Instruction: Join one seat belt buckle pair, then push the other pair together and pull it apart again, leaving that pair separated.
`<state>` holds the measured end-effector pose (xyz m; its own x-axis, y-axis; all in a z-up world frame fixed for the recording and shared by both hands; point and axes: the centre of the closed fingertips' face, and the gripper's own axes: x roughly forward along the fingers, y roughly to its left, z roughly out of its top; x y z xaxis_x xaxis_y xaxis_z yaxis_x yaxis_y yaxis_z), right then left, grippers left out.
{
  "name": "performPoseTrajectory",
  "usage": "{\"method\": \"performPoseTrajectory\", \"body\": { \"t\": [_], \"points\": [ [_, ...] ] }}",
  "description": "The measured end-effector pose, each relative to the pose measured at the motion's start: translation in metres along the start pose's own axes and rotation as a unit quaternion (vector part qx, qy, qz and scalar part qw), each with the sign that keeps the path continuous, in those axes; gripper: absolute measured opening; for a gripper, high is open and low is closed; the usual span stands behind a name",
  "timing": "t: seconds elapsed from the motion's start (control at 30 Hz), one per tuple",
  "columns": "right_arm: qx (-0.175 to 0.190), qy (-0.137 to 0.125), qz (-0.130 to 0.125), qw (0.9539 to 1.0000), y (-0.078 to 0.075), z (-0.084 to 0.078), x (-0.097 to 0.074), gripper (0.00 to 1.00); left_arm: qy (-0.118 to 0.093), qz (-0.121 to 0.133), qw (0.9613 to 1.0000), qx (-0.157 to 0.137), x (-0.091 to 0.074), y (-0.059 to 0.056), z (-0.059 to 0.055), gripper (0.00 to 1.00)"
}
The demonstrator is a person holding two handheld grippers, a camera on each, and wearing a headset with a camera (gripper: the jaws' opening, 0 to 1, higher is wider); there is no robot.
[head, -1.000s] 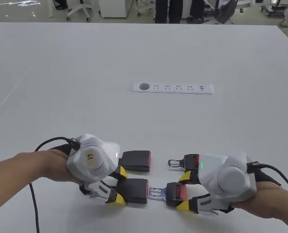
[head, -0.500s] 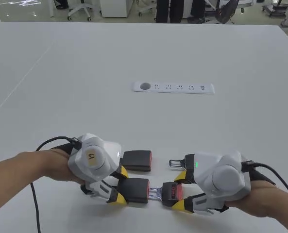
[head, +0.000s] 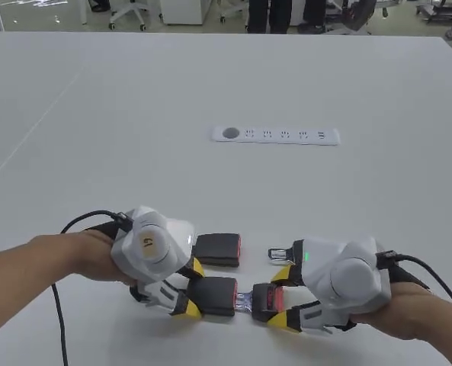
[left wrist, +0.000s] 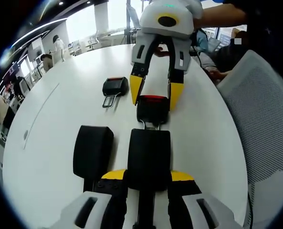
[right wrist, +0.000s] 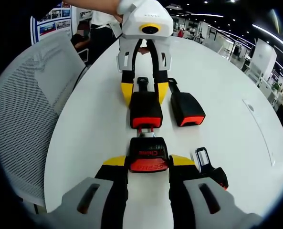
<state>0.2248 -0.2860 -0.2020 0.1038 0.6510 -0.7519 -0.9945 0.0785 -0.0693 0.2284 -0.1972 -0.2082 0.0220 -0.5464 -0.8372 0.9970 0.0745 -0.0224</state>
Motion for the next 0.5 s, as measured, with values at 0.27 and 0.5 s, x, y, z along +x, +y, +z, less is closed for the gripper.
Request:
{"method": "performPoseTrajectory", "body": {
  "t": [0.27,0.5],
  "points": [
    [-0.002,-0.001,0.001,1.0,-0.0005,0.0002,0.0013,0.3,-0.001,0.001,1.0,-0.002,-0.0006,-0.0003,0.0002,0.34],
    [0.015,-0.013,-0.002,0.9998,0.0002,0.0003,0.0015,0.3,0.0,0.001,1.0,-0.003,-0.0007,-0.0005,0.0001,0.34]
  ]
}}
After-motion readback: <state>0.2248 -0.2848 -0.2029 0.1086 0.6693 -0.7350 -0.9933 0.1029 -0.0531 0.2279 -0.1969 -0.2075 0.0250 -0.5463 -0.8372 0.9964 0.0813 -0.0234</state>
